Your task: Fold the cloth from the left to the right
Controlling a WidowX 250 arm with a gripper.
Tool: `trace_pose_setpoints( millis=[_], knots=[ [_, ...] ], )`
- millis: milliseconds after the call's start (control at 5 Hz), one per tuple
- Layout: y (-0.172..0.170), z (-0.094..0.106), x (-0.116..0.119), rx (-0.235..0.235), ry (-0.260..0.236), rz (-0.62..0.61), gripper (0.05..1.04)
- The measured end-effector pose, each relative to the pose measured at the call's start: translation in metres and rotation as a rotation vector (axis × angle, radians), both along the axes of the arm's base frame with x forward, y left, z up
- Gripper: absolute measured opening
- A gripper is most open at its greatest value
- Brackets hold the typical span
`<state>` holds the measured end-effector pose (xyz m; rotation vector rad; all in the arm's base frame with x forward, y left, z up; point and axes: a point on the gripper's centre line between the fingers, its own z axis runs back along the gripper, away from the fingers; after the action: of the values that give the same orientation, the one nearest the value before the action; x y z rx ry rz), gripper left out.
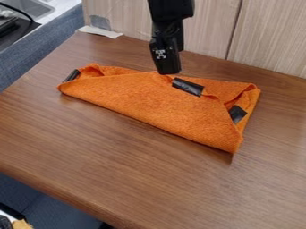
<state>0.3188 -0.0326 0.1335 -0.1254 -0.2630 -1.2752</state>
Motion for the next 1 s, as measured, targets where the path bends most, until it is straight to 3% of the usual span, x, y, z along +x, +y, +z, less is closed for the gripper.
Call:
trace_pose_setpoints(
  millis=[200,400,800,1000],
  knots=[
    [0.001,-0.009,0.000,0.004,0.030,0.008,0.999],
    [0.022,-0.006,0.006,0.042,0.046,0.088,0.999],
    [0.072,-0.018,0.004,0.078,0.085,0.366,0.999],
    [0.107,-0.023,-0.003,0.047,0.060,0.559,0.999]
  ],
)
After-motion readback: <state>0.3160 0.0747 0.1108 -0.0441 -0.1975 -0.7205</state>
